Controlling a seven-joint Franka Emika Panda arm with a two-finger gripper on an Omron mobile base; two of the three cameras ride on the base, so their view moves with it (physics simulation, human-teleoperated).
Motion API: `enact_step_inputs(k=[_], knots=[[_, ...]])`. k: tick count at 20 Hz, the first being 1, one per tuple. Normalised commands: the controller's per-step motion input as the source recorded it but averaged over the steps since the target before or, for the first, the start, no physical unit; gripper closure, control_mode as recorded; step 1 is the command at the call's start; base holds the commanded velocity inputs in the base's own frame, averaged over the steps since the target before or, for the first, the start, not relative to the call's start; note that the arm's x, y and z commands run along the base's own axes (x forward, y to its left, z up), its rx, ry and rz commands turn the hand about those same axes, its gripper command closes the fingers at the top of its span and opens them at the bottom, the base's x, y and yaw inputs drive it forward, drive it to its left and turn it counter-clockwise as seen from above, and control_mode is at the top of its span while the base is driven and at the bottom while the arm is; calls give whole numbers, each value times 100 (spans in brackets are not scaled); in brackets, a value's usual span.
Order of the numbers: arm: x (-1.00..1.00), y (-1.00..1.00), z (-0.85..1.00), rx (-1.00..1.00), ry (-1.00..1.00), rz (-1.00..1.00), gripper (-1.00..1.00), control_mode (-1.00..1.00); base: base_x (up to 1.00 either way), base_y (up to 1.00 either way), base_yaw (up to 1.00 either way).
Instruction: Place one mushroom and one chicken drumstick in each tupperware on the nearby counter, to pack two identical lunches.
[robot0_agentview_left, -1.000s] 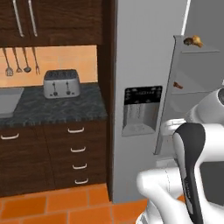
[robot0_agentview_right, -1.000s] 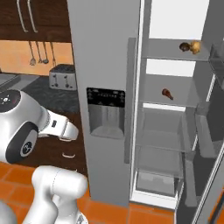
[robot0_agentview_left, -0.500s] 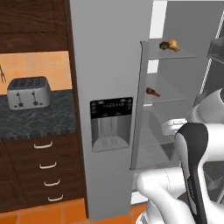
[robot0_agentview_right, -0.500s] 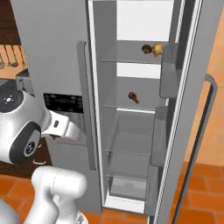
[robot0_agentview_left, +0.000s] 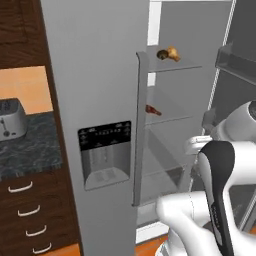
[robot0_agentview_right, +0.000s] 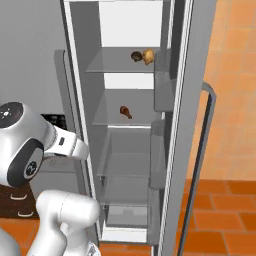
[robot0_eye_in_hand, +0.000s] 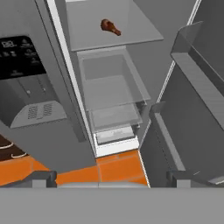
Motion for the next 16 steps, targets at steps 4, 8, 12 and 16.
enact_step_inputs(k=[4, 8, 12, 16], knots=[[0, 0, 0, 0, 0, 0, -100, 100, 80, -7, -12], [0, 0, 0, 0, 0, 0, -100, 100, 89, -13, -7], [0, 0, 0, 0, 0, 0, -100, 100, 46, -50, 0], [0, 0, 0, 0, 0, 0, -100, 100, 40, -55, 0]])
